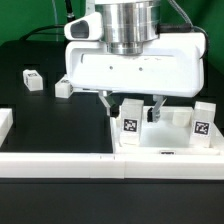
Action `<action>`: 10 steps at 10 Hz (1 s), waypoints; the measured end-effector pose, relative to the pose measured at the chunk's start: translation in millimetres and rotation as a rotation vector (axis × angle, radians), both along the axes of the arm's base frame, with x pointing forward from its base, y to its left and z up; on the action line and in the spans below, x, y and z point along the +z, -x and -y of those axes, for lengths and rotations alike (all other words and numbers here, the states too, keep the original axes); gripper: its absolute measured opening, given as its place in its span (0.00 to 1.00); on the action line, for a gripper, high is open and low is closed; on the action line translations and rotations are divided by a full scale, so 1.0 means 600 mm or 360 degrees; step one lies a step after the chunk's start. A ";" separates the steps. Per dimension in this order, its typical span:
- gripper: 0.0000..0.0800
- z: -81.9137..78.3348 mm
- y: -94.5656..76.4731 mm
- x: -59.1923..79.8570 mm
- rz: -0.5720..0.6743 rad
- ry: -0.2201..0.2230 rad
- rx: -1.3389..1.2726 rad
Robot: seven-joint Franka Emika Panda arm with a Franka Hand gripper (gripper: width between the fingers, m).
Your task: Assemble square table
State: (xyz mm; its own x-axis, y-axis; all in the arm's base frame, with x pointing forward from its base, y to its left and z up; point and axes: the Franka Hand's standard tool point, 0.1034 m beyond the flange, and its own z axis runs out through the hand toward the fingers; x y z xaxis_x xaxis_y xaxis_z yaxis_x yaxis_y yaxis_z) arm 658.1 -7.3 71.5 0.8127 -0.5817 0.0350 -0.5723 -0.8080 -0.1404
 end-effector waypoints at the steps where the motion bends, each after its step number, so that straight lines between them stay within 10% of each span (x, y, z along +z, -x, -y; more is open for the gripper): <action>1: 0.51 0.000 0.000 0.000 -0.0010 -0.0013 -0.0108; 4: 0.37 0.000 0.000 -0.002 -0.0051 -0.0075 -0.0559; 8: 0.36 -0.003 -0.008 0.002 -0.0169 -0.0415 -0.1645; 10: 0.36 -0.005 -0.008 0.001 -0.0173 -0.0413 -0.1672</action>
Offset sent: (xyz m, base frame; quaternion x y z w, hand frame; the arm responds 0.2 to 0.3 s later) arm -0.0015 -0.0106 -0.0030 -0.0135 0.0263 0.3254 0.9451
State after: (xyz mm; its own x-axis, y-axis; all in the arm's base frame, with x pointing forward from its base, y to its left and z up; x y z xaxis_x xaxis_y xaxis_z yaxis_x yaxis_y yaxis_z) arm 662.9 -4.5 72.2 -0.1039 -0.9672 -0.2316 -0.9799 0.1394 -0.1429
